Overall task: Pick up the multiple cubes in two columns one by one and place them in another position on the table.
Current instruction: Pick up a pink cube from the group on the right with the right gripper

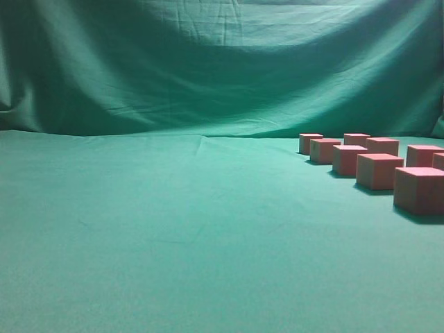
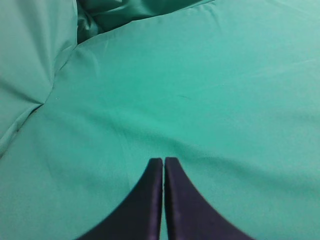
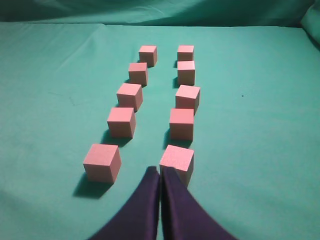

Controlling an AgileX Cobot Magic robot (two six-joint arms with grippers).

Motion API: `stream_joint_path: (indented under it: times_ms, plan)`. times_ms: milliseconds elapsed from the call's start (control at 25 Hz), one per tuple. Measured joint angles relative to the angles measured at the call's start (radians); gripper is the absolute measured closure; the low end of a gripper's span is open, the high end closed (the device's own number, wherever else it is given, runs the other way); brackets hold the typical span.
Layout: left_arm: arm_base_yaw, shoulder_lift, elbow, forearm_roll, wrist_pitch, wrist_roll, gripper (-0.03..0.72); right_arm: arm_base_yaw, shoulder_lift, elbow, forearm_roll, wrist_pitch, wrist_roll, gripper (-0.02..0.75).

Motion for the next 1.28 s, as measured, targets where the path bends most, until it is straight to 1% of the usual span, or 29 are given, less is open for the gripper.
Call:
stream_joint_path:
  times_ms: [1040,1120,1200,1280]
  plan:
    - [0.0,0.0,0.0,0.0,0.0,0.0,0.688,0.0,0.0,0.0,0.002,-0.007,0.0,0.738]
    - [0.0,0.0,0.0,0.0,0.0,0.0,0.688,0.0,0.0,0.0,0.031,-0.054,0.005,0.738]
    - [0.0,0.0,0.0,0.0,0.0,0.0,0.688,0.0,0.0,0.0,0.113,-0.143,0.011,0.738]
    - [0.0,0.0,0.0,0.0,0.0,0.0,0.688,0.0,0.0,0.0,0.169,-0.263,0.012,0.738]
